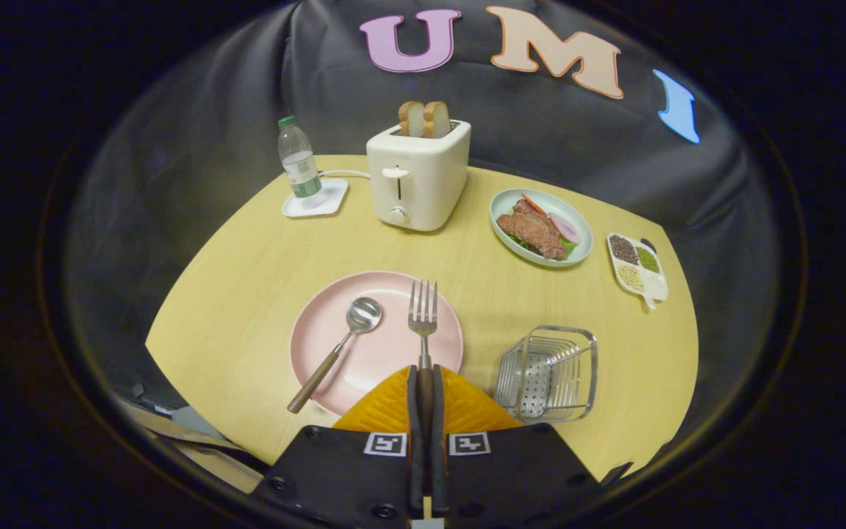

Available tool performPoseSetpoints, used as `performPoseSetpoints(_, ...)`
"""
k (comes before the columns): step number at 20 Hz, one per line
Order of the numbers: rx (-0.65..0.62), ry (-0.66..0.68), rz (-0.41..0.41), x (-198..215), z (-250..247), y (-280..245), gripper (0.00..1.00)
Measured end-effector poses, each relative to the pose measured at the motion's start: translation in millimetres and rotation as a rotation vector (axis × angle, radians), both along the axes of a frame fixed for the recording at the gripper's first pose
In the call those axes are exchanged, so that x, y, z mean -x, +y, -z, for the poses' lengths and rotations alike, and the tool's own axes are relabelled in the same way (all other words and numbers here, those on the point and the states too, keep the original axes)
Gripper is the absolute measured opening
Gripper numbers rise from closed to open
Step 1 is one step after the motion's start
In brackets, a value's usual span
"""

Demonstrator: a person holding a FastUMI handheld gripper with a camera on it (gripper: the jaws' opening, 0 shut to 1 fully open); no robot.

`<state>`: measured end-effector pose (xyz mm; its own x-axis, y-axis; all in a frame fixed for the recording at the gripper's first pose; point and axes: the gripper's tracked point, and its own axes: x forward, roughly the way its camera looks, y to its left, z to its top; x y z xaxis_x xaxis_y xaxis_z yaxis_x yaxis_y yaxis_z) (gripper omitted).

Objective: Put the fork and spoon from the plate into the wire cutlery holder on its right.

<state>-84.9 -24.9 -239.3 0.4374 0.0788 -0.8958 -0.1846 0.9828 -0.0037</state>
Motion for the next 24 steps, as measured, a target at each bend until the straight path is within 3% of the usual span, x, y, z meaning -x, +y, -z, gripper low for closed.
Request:
performPoseSetpoints(12, 0.061, 0.024, 0.0, 1, -44, -91, 0.07)
performPoseSetpoints(24, 0.132, 0.26, -0.139, 30, -10, -130, 0.07)
